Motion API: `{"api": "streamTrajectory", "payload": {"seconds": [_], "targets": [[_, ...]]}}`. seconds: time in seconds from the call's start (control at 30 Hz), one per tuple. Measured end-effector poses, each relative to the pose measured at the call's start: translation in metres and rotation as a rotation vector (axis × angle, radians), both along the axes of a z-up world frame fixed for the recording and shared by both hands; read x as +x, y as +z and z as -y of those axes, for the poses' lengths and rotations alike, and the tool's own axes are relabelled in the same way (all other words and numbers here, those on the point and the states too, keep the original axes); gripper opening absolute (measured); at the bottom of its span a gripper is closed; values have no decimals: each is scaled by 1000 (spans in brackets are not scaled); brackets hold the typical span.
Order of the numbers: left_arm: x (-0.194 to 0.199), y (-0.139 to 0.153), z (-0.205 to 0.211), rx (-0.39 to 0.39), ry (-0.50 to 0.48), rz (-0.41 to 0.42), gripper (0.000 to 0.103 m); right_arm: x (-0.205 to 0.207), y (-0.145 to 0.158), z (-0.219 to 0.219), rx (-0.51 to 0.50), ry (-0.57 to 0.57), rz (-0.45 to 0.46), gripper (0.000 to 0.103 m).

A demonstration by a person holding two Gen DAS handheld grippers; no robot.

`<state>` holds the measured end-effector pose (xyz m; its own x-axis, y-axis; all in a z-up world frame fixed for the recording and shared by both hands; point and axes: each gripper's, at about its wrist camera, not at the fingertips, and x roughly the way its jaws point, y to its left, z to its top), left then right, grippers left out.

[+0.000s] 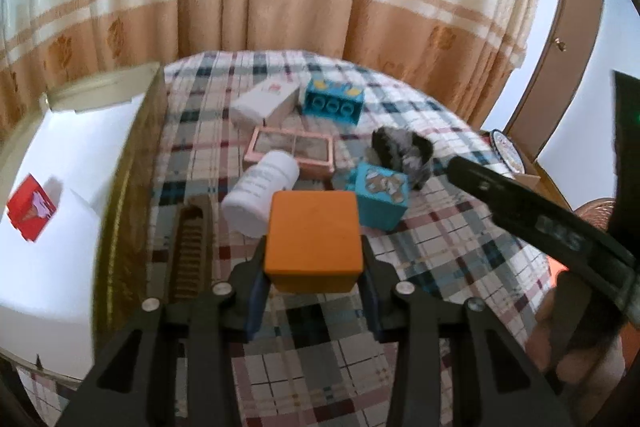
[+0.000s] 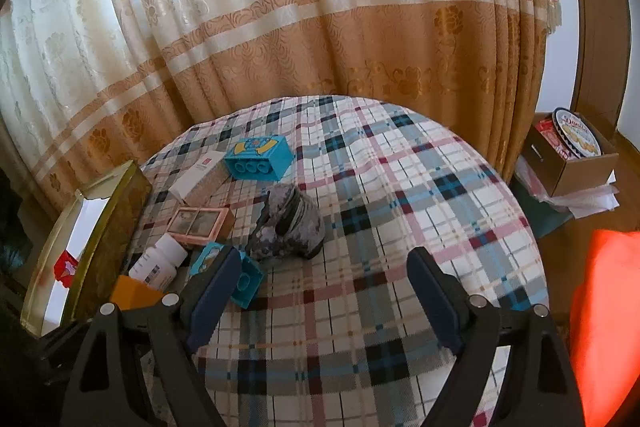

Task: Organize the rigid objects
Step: 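Grasp the gray stone figure with the right tool while the left tool holds the orange brick, then carry the orange brick and gray figure over the tray with both tools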

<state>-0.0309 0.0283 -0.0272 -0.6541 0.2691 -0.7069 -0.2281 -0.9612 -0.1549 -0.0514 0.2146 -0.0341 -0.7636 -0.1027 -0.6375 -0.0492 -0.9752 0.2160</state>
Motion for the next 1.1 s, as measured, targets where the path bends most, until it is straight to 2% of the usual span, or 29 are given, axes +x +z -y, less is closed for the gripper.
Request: {"api": "streamTrajectory", "payload": {"seconds": [0.2, 0.27, 0.33, 0.43, 0.53, 0.6, 0.63, 0.7, 0.87, 0.97, 1.1], "targets": [[4, 16, 12, 39, 22, -51, 39, -32, 3, 3, -35, 25, 12, 87], [3, 20, 16, 34, 33, -63, 39, -47, -1, 10, -24, 38, 42, 83], [3, 22, 18, 31, 40, -71, 39, -64, -10, 17, -2, 62, 90, 68], [1, 22, 21, 35, 45, -68, 39, -79, -24, 25, 24, 75, 168, 66], [-2, 20, 20, 31, 50, -65, 39, -83, -30, 35, 95, 81, 173, 66], [-2, 18, 20, 31, 51, -57, 39, -84, -30, 39, 99, 91, 155, 65], [-2, 17, 20, 32, 51, -55, 39, -84, -31, 39, 98, 89, 145, 59], [0, 17, 22, 36, 53, -57, 39, -85, -30, 38, 85, 87, 136, 53], [3, 19, 26, 44, 58, -63, 39, -82, -27, 30, 34, 85, 119, 50], [4, 19, 29, 53, 63, -63, 39, -74, -21, 18, -67, 74, 59, 49], [5, 22, 31, 56, 66, -76, 39, -60, -8, 10, -88, 22, -44, 49]]}}
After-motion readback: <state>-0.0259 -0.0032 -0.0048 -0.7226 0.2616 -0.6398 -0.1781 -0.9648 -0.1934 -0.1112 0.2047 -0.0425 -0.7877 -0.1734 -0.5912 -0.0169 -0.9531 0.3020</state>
